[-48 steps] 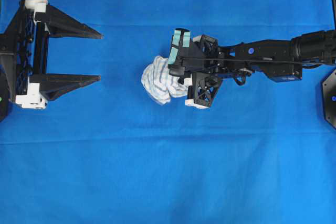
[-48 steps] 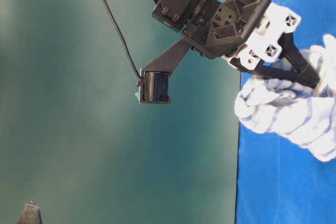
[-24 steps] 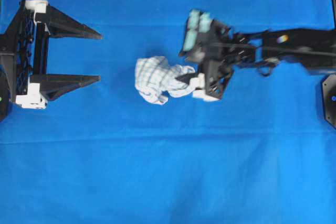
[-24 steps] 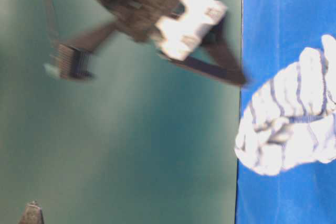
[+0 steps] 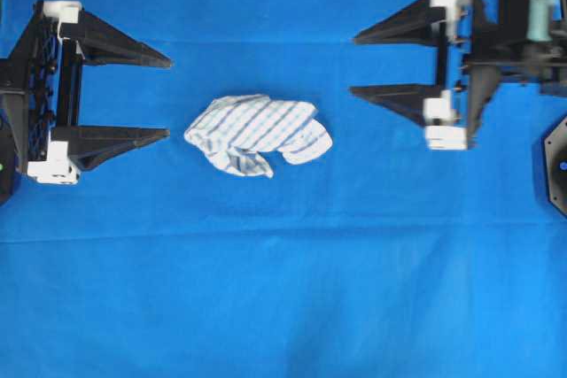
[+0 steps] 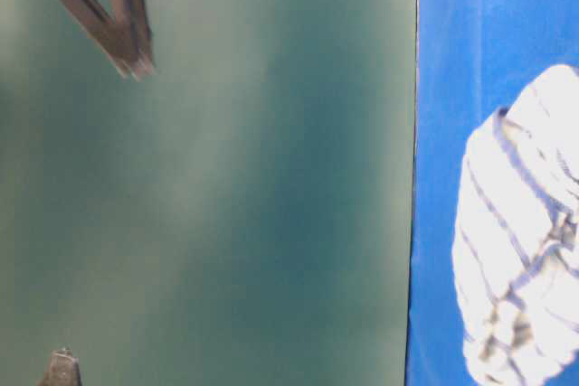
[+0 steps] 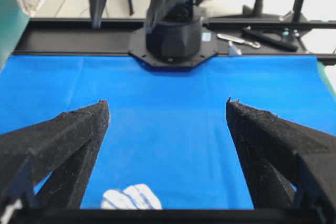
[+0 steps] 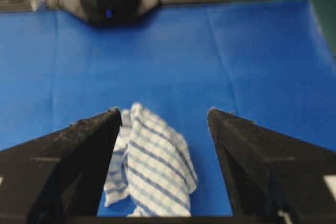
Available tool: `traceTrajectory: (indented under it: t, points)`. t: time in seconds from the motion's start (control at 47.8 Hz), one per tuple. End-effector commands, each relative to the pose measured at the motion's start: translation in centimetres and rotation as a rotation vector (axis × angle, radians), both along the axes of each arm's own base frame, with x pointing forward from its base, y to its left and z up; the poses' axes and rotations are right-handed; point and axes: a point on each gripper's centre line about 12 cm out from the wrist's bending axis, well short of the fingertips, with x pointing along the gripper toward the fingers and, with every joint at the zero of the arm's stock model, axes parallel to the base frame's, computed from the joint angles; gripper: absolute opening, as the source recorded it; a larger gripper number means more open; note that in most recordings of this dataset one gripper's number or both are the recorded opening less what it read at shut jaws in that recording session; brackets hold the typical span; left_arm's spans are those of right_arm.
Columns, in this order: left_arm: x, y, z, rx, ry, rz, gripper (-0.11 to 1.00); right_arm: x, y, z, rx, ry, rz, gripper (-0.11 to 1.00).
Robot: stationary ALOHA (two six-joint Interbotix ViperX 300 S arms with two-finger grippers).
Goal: Hand over the towel.
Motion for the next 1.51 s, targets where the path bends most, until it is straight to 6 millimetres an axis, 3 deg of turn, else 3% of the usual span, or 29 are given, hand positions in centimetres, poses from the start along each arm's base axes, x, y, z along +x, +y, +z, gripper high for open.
traceTrajectory:
  t: [0.0,0.293,0.585,0.753,1.003,1.171,1.338,1.484]
  points:
    - [0.0,0.0,0.5,0.0,-0.023,-0.001,0.94,-0.7,0.2,0.6,-0.007,-0.044,0.006,0.7]
    - [-0.3,-0.1,0.6,-0.001,-0.023,-0.003,0.94,-1.4,0.4,0.7,-0.002,-0.051,0.006,0.7]
    - [-3.8,-0.1,0.5,0.009,-0.005,-0.005,0.94,-7.3,1.1,1.6,-0.009,-0.086,0.003,0.7]
    - [-6.3,-0.1,-1.8,0.021,0.005,-0.004,0.94,-11.0,1.5,-0.3,-0.012,-0.122,0.001,0.7]
    - [-10.0,-0.1,-6.1,0.023,-0.017,-0.003,0.93,-15.0,1.7,-5.7,-0.007,-0.142,-0.021,0.7]
    - [-11.3,-0.1,-8.2,0.02,-0.02,-0.003,0.93,-15.6,1.7,-8.0,0.013,-0.125,-0.035,0.7]
    - [-11.6,-0.1,-9.9,0.019,0.016,-0.003,0.92,-15.3,1.6,-8.6,0.013,-0.125,-0.035,0.7]
    - [-11.6,-0.1,-10.0,0.019,0.016,-0.005,0.92,-15.3,1.6,-8.4,0.013,-0.131,-0.035,0.7]
